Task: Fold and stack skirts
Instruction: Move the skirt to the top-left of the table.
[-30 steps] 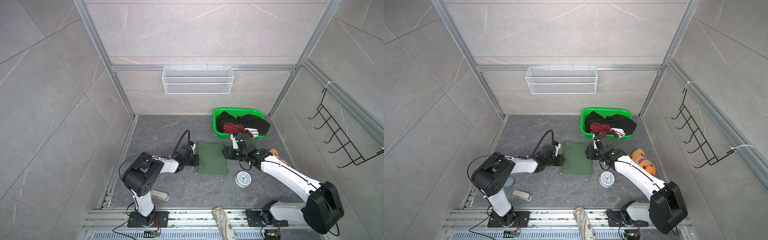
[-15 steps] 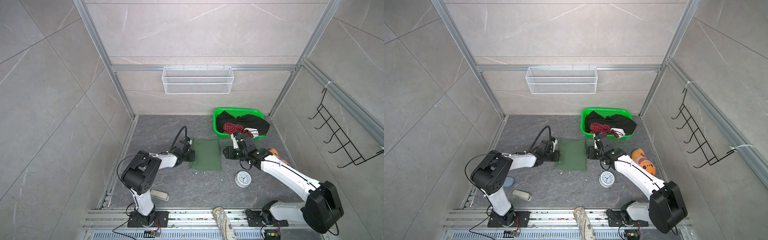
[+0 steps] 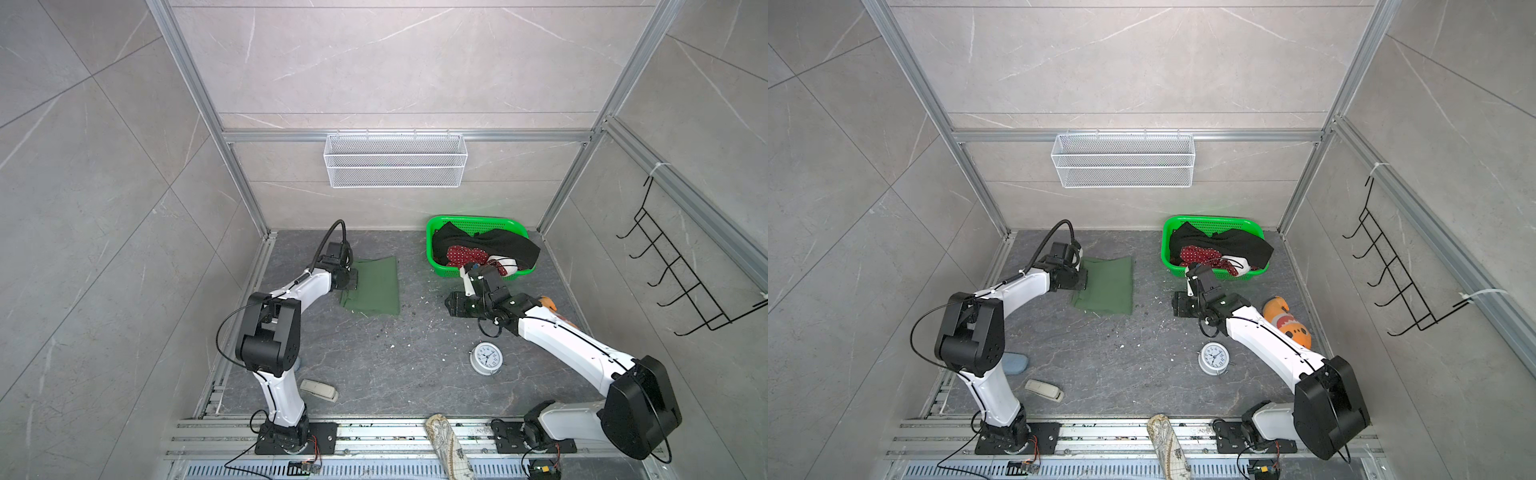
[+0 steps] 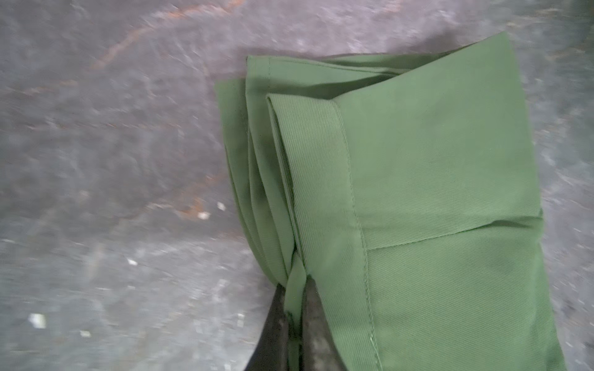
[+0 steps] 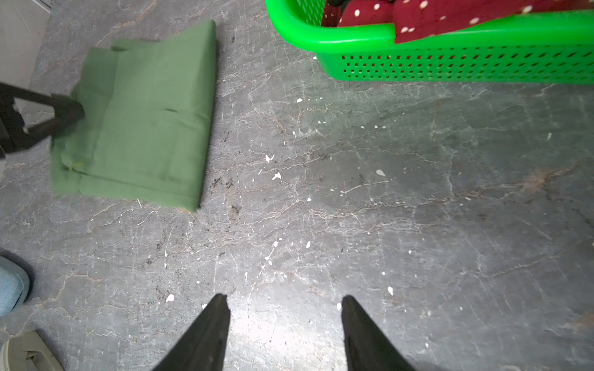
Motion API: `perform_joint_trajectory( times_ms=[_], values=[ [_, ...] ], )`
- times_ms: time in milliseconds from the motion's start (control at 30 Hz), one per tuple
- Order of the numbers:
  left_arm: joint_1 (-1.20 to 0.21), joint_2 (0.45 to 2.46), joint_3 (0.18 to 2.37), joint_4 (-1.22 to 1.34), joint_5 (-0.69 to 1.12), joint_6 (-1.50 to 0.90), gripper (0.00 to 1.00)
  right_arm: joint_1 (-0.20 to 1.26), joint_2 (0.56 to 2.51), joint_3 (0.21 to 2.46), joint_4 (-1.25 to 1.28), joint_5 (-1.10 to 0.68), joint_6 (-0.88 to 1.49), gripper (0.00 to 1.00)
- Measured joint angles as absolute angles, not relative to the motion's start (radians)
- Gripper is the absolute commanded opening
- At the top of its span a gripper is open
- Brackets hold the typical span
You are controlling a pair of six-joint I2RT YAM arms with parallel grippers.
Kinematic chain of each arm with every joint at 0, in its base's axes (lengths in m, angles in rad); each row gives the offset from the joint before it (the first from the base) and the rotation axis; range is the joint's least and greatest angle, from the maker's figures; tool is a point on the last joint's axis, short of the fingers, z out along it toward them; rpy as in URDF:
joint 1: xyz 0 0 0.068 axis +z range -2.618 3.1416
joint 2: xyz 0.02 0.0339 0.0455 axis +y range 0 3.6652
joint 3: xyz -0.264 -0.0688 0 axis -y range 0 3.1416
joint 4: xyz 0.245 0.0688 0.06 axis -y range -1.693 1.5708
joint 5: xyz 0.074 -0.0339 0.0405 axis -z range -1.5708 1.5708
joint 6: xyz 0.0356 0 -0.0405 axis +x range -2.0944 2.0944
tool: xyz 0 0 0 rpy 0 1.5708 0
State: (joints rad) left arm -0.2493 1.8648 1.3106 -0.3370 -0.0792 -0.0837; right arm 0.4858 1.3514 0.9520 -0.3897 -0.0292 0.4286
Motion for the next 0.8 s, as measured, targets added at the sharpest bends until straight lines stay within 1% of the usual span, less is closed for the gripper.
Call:
perform_joint_trajectory(
  times_ms=[267,800],
  values=[
    [-0.183,2.043,1.575,-0.514,-0.183,-0.002,0.00,0.485,1.351,0.952,-0.393,-0.022,0.428,0.59],
    [-0.109,2.296,1.969,-0.684,-0.314,0.046,0.00,0.479,1.376,0.952,-0.392,-0.004,0.410,0.59]
  ],
)
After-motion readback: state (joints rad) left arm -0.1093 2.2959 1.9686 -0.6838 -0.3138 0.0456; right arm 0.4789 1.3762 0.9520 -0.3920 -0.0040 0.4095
